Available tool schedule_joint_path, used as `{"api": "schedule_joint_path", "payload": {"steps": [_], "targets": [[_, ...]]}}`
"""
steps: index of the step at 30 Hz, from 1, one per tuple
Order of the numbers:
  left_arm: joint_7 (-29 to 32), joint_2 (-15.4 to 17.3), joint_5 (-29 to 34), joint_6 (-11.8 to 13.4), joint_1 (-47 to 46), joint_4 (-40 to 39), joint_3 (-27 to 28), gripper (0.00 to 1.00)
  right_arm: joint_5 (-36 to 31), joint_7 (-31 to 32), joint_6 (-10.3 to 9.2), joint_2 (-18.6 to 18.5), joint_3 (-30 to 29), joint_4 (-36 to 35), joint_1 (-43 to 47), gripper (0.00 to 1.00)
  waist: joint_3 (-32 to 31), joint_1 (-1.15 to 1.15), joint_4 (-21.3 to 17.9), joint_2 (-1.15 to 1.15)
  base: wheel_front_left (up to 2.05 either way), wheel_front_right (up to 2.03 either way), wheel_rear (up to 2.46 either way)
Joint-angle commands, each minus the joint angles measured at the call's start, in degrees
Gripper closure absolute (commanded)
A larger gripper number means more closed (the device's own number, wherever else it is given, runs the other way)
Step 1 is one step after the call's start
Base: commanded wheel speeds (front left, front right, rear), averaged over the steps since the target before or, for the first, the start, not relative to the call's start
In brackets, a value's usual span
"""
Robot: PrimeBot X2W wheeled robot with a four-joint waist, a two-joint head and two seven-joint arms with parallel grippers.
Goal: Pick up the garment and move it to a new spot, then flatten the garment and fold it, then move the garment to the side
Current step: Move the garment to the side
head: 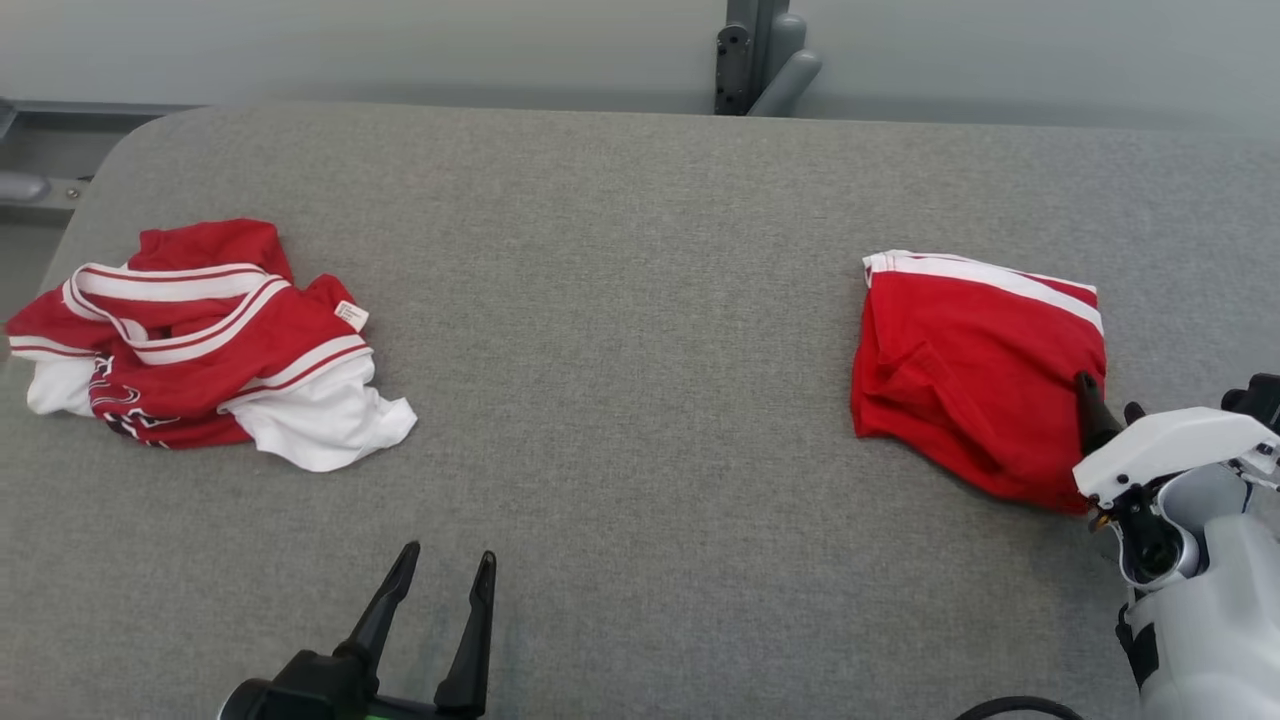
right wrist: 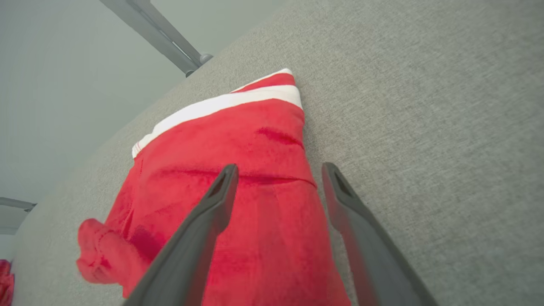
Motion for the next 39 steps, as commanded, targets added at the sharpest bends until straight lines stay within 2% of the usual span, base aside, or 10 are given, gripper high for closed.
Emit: {"api": "schedule_joint_path", "payload": {"steps": [1, 10, 11, 12, 13, 19, 26, 32, 39], "targets": [[-0.01, 0.41, -0.36, 0.04, -0.74, 0.21, -0.25, 0.00, 0.47, -0.46, 0.00, -0.34, -0.65, 0.66, -0.85, 0.00, 1.47, 0.00, 1.85, -0.01, 0.00, 0.00, 0.00], [-0.01, 0.41, -0.62, 0.04, -1.94, 0.78, -1.04, 0.00, -2.83, -3.81, 0.00, -2.07, -7.31, 16.10, -8.89, 0.00, 2.44, 0.00, 3.88, -0.01, 0.00, 0.00, 0.00], [-0.01, 0.37, -0.63, 0.04, -1.99, 0.76, -1.01, 0.00, -3.07, -4.19, 0.00, -2.28, -7.88, 17.25, -9.50, 0.49, 2.51, 0.00, 3.81, -0.01, 0.00, 0.00, 0.00], [-0.01, 0.30, -0.71, 0.04, -2.06, 0.66, -1.00, 0.00, -3.17, -4.54, 0.00, -2.31, -8.38, 18.46, -10.22, 0.85, 2.62, 0.00, 3.62, -0.01, 0.00, 0.00, 0.00], [-0.01, 0.22, -0.69, 0.04, -2.18, 0.55, -0.99, 0.00, -3.30, -4.94, 0.00, -2.19, -8.39, 19.30, -10.87, 1.00, 2.75, 0.00, 3.30, -0.01, 0.00, 0.00, 0.00], [-0.01, -0.49, -1.10, 0.04, -3.10, -0.09, -0.81, 0.00, -4.07, -8.27, 0.00, -2.63, -5.47, 19.93, -14.45, 1.00, 3.56, 0.00, 0.47, -0.01, 0.00, 0.00, 0.00], [-0.01, -1.28, -1.49, 0.04, -3.24, -1.56, -0.01, 0.00, -1.54, -7.85, 0.00, -1.08, 3.80, 16.63, -16.45, 1.00, 4.75, 0.00, -7.23, -0.01, 0.00, 0.00, 0.00], [-0.01, -0.54, -1.40, 0.04, -6.41, -2.67, -1.73, 0.00, -1.01, -8.18, -0.01, -4.24, 7.47, 15.32, -16.55, 1.00, 8.14, 0.00, -12.39, -0.01, 0.00, 0.00, 0.00], [-0.01, 1.07, -1.90, 0.04, -10.53, -3.49, -3.48, 0.00, -3.43, -10.13, -0.01, -9.81, 6.48, 16.40, -18.12, 1.00, 13.05, 0.00, -12.22, -0.01, 0.00, 0.00, 0.00]]}}
